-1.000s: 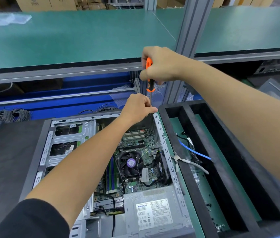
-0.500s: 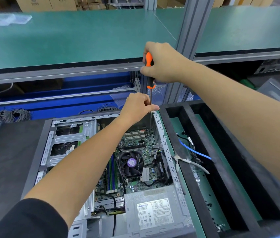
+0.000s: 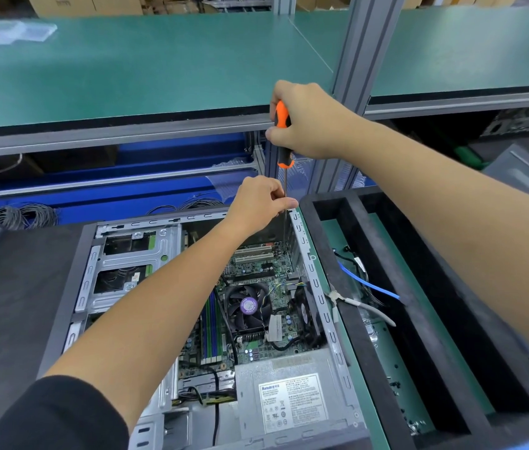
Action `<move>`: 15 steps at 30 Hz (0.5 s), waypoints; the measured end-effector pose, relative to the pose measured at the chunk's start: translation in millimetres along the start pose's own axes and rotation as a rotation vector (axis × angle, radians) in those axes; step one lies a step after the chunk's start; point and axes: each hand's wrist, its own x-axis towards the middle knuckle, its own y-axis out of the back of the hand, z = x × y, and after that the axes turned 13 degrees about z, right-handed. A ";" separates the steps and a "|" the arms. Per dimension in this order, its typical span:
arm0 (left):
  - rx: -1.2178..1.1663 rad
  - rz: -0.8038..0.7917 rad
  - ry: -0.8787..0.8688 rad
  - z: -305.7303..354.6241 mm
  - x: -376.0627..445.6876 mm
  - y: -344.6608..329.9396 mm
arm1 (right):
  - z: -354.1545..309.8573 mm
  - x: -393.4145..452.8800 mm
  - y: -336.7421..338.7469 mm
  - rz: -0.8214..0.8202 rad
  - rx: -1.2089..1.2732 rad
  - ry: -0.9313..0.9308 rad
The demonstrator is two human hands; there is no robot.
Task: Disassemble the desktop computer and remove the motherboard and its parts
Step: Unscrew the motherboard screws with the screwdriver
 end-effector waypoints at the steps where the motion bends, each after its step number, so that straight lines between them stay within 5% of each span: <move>1: 0.002 -0.001 -0.002 0.1 0.3 0.2 | 0.0 0.1 0.0 -0.002 0.000 -0.001; 15: 0.003 -0.018 -0.003 1.1 0.9 -2.0 | 4.6 -0.5 2.9 -0.001 -0.004 0.008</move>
